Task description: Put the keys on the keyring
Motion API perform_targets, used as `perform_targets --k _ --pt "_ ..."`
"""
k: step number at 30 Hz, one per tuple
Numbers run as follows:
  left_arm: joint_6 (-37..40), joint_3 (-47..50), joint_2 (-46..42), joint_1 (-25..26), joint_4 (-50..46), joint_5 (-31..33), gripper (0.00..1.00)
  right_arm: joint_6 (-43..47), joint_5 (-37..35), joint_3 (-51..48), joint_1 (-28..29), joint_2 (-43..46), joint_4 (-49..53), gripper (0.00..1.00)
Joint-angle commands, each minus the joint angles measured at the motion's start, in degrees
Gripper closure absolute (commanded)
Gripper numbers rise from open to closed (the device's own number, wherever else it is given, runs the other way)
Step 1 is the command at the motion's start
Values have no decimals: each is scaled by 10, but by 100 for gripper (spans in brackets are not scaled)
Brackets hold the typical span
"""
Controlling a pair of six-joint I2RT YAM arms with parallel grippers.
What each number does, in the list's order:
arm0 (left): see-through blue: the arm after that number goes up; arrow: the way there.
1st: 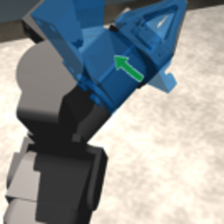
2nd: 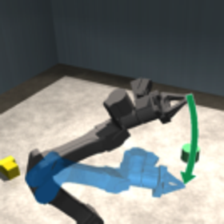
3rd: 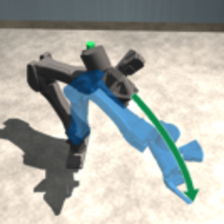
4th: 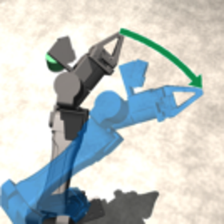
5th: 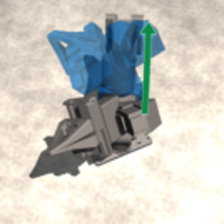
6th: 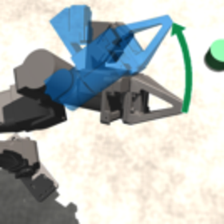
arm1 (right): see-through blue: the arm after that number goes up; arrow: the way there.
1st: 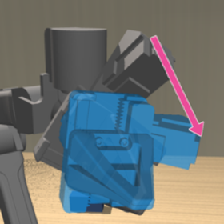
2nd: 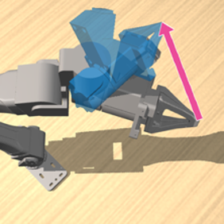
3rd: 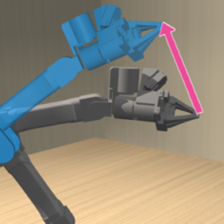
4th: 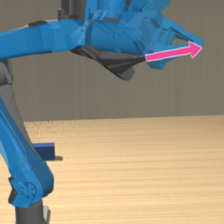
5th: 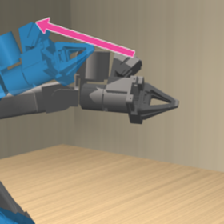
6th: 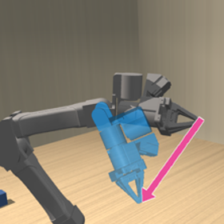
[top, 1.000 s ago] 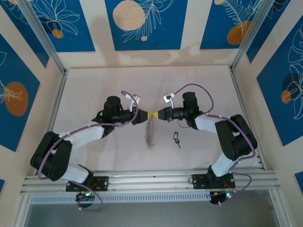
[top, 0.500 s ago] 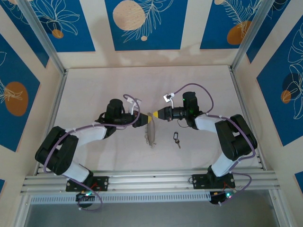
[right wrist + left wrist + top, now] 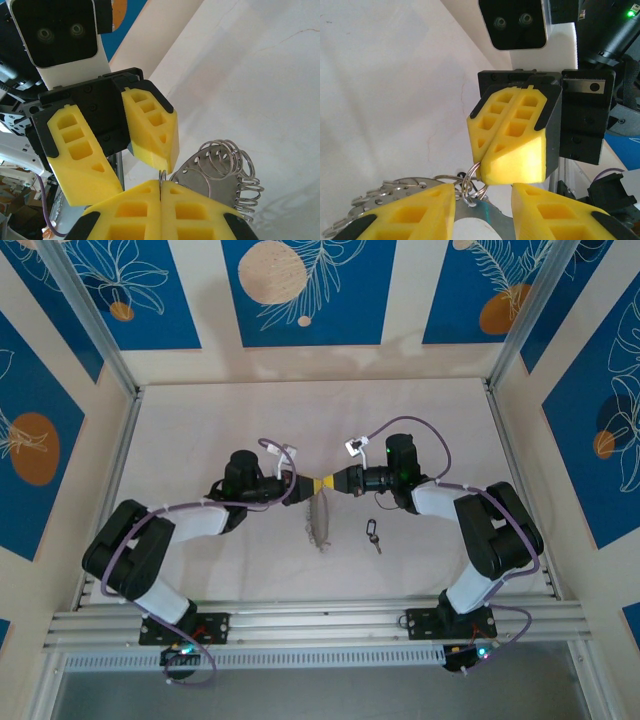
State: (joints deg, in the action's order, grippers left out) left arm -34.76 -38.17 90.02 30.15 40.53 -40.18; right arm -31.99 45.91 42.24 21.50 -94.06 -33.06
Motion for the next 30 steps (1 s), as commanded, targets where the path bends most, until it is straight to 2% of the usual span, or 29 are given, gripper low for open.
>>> perform_targets --k 1,10,22,27,30 --pt "-26 4 19 -4 60 -16 65 -4 14 -5 0 0 -13 100" --pt "-54 4 52 -4 117 -30 68 -3 11 -4 0 0 -11 100" --pt "-84 -2 68 -4 171 -59 87 -1 8 1 0 -3 -5 100" --pt "-84 1 66 -4 174 -62 100 -4 7 4 0 -5 -6 100" --pt "-81 2 64 -4 173 -61 100 -15 1 6 -4 0 -5 100"
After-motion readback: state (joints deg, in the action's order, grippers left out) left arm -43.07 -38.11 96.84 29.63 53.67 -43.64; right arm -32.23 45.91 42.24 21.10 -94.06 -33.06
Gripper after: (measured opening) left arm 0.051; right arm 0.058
